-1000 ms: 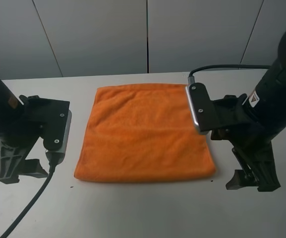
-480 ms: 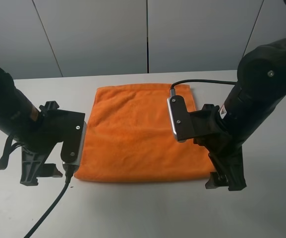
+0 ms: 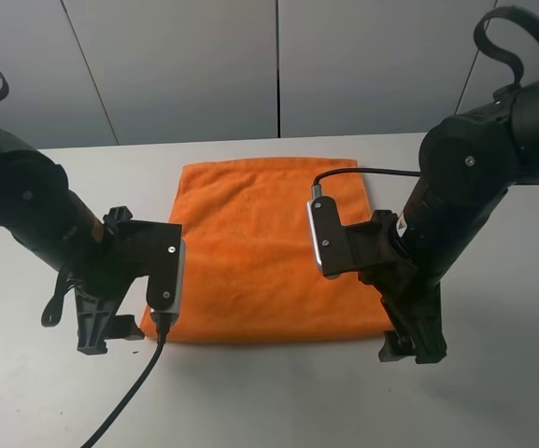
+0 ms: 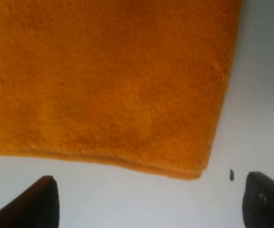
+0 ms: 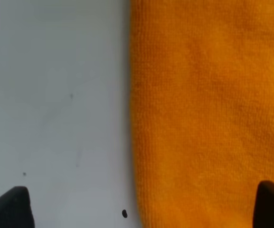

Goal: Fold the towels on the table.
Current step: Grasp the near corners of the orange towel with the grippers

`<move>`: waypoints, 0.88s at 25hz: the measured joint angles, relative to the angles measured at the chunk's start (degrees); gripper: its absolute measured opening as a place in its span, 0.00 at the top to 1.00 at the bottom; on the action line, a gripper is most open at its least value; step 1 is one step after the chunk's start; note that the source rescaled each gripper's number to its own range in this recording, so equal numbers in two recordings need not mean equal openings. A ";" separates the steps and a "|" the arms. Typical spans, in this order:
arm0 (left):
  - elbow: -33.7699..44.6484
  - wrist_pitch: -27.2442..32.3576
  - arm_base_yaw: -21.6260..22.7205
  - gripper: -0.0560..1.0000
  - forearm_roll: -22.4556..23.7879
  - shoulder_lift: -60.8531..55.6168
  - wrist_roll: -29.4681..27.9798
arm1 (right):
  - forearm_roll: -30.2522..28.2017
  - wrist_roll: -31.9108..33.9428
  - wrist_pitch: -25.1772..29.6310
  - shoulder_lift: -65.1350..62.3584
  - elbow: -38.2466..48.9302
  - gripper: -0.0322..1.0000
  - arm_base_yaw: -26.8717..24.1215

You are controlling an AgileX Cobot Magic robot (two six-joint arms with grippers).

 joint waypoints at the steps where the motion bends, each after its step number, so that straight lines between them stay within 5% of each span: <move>1: 0.00 -0.45 0.00 0.01 -0.56 0.26 0.00 | 0.00 0.00 0.00 0.50 0.00 0.00 0.00; 9: 0.00 -2.15 0.00 0.01 -3.61 2.30 0.00 | -0.47 0.00 -0.90 1.71 0.00 0.00 0.00; 16: 0.00 -3.07 0.00 0.01 -4.15 3.91 0.00 | -9.08 3.33 -1.44 4.20 -0.13 0.00 0.00; 22: 0.00 -3.97 0.00 0.01 -3.92 4.43 -0.19 | -10.25 3.95 -4.00 5.79 -0.13 0.00 0.00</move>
